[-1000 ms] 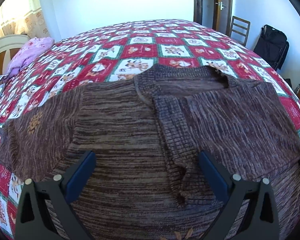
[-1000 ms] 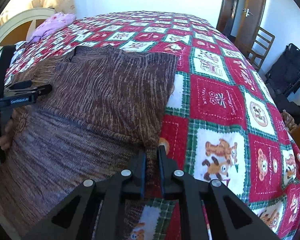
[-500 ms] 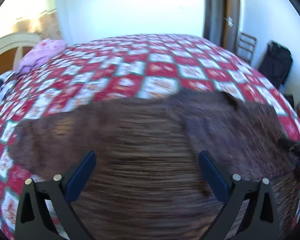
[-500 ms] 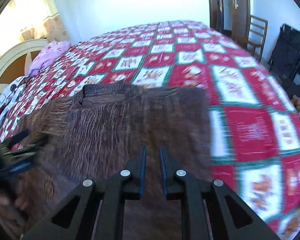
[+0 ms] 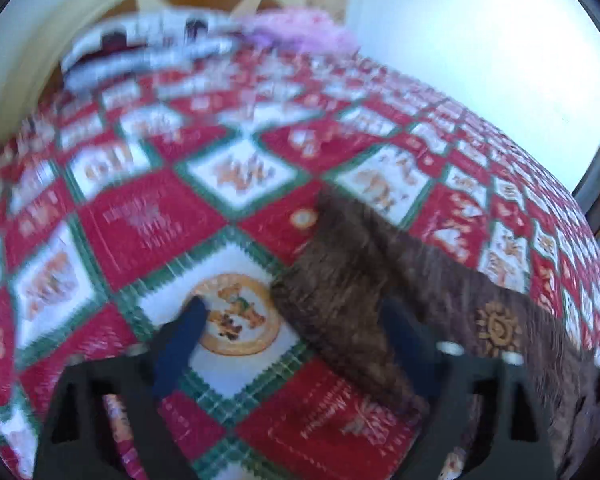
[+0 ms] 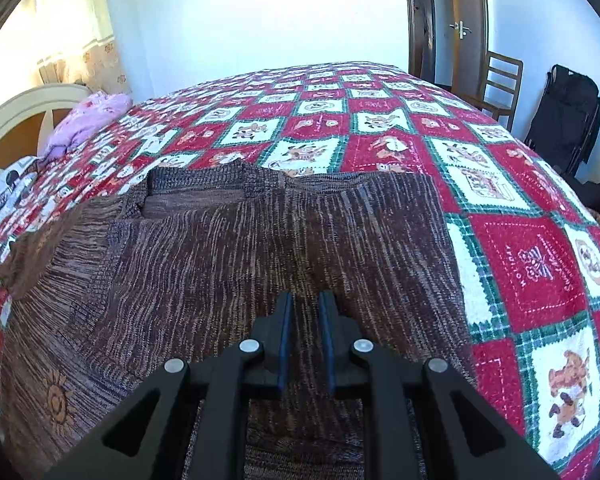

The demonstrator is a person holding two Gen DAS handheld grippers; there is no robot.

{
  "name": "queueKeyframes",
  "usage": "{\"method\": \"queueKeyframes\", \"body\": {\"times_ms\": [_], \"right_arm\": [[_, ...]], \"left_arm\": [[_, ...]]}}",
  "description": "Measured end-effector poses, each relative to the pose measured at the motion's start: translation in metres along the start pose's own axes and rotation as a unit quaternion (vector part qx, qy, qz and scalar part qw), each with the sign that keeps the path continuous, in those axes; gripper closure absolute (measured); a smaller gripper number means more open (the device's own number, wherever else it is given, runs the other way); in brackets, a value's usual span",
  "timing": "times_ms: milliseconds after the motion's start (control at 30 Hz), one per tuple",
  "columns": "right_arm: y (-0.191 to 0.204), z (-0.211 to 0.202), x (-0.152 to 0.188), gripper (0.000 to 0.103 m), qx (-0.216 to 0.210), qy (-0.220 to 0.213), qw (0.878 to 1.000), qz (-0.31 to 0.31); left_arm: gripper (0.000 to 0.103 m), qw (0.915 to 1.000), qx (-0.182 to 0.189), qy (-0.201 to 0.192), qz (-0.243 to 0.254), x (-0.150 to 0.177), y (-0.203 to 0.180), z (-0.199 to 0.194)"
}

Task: Fold small clothes

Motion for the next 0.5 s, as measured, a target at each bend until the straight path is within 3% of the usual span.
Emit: {"method": "queueKeyframes", "body": {"times_ms": [133,167,200,267,500], "right_arm": [[0.001,0.000,0.001,0.088,-0.001,-0.002,1.000,0.001],[0.000,0.000,0.001,0.088,-0.001,-0.002,1.000,0.001],[0.000,0.000,0.001,0.088,-0.001,-0.002,1.000,0.001],[0.000,0.000,0.001,0.088,0.000,-0.002,1.000,0.000],[0.000,0.000,0.001,0.088,0.000,-0.003,1.000,0.000]], "left_arm": [[0.027,1.0000,0.006,-0.004,0.005,0.002,-0.009,0.006],[0.033,0.9999,0.014,-0.001,0.003,0.002,-0.012,0.007],[0.042,0.9997,0.024,0.003,0.002,0.004,-0.016,0.008],[0.089,0.9992,0.036,0.016,0.004,0.005,-0.022,0.011],[0.093,0.9988,0.046,0.013,0.002,0.001,-0.025,0.011]]}}
Point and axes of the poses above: each gripper's, at about its wrist camera, not at the fingertips, and z roughly the way its jaws point, y to its left, x to its underside, the point moved 10 cm from there along z, roughly the way its jaws point, and after that the axes turned 7 degrees about -z, right-handed, at the moved point
